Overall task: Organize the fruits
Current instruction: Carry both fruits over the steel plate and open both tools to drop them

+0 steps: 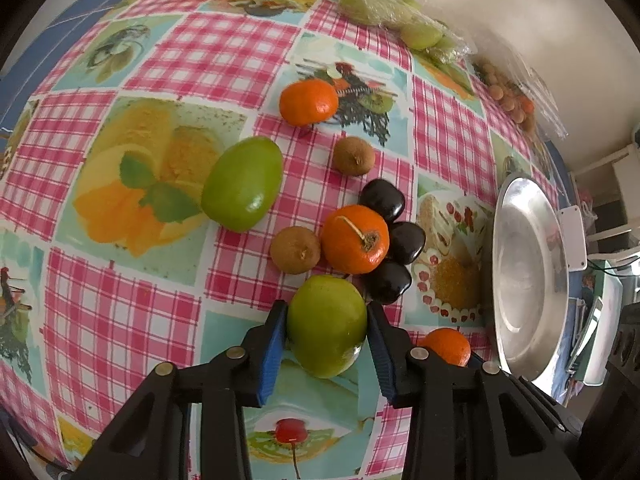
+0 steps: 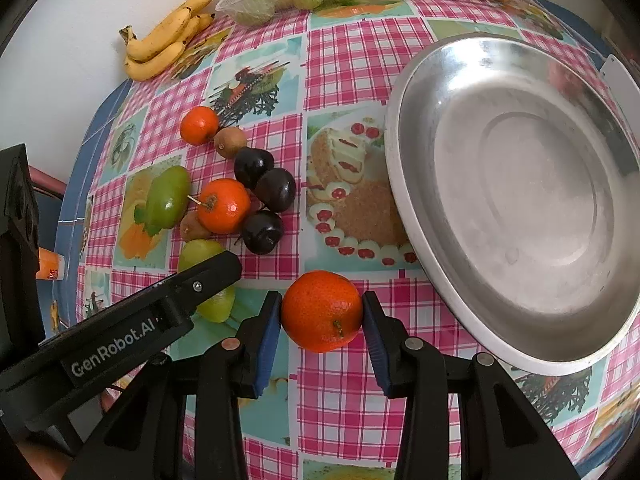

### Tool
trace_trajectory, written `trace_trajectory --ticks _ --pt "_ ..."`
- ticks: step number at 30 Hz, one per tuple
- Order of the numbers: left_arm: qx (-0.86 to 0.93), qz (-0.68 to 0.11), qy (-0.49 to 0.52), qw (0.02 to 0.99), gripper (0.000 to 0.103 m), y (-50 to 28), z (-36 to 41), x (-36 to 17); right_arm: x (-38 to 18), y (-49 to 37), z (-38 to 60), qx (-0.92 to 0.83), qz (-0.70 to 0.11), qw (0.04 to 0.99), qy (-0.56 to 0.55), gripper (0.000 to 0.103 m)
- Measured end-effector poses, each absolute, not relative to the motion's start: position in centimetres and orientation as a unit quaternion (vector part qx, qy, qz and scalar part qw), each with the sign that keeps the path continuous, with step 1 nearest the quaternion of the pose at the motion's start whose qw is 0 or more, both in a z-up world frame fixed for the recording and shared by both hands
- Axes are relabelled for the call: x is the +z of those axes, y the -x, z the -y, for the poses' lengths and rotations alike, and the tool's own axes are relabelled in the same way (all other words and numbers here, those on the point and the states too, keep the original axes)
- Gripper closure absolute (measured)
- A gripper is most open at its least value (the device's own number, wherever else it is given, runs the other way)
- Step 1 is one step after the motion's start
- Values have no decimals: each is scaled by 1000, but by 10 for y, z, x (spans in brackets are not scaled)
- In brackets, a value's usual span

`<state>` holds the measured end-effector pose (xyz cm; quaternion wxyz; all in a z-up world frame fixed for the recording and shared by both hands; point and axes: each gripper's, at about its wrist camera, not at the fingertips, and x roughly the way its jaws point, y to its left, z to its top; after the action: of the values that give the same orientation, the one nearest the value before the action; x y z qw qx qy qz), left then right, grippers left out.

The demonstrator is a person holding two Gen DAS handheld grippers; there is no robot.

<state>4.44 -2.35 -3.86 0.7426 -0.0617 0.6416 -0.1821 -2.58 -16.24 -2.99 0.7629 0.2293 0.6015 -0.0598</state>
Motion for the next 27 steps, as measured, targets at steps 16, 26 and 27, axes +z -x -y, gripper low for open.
trace_trajectory --ticks 16,26,27 --pt "-208 -588 56 780 61 -41 26 6 2 29 175 -63 -561 788 -245 61" --pt "-240 -575 19 782 61 -47 77 21 10 34 224 -117 -531 791 -280 61" --pt "-242 -574 16 782 61 -47 83 22 10 37 231 -128 -528 790 -284 61"
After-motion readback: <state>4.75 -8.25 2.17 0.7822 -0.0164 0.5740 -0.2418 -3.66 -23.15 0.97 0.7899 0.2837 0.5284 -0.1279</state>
